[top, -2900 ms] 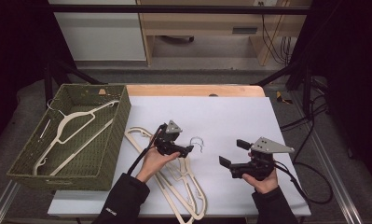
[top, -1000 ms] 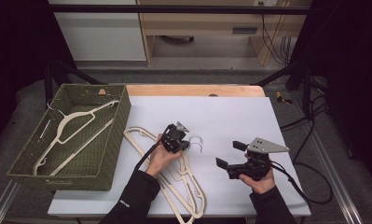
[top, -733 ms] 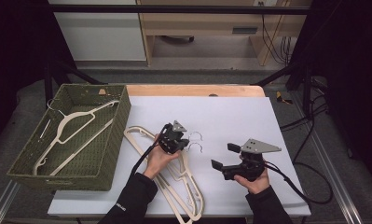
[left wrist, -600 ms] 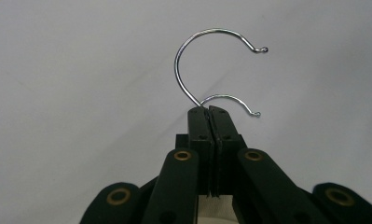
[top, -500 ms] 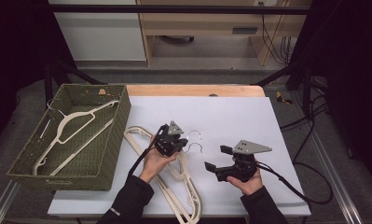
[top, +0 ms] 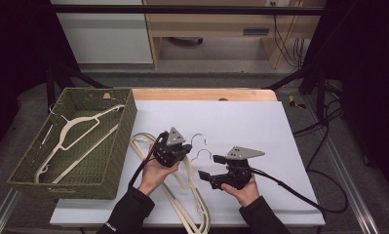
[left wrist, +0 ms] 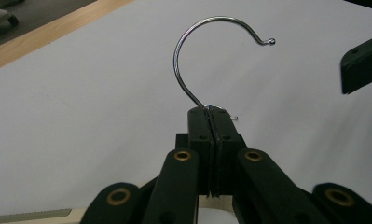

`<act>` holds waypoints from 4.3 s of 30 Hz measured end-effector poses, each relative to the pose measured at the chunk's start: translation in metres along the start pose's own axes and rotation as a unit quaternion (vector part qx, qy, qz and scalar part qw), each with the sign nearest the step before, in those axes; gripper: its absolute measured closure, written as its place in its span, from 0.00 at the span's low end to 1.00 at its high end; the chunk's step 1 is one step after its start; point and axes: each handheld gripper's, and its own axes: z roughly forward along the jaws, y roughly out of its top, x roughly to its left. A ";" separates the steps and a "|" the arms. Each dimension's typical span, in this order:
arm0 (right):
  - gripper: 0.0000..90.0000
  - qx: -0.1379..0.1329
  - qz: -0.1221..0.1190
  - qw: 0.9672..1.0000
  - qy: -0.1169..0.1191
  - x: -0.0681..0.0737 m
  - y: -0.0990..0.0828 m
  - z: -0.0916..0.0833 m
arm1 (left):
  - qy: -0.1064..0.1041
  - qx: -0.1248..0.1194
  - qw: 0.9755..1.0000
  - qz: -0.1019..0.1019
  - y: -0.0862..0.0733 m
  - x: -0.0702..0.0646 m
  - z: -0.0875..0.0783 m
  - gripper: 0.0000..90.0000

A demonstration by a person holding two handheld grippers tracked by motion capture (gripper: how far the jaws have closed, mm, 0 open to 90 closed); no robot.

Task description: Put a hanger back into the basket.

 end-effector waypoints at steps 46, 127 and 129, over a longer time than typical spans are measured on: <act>0.91 0.067 0.112 0.989 0.072 0.014 -0.005 0.051 | -0.010 -0.066 0.997 -0.034 -0.014 0.009 -0.077 0.45; 0.15 -0.056 -0.021 0.997 -0.037 -0.017 0.022 -0.053 | -0.061 -0.039 0.997 0.010 -0.027 -0.008 -0.115 0.96; 0.14 -0.061 -0.017 0.997 -0.049 -0.022 0.021 -0.056 | -0.053 -0.046 0.998 0.009 -0.026 -0.004 -0.121 0.96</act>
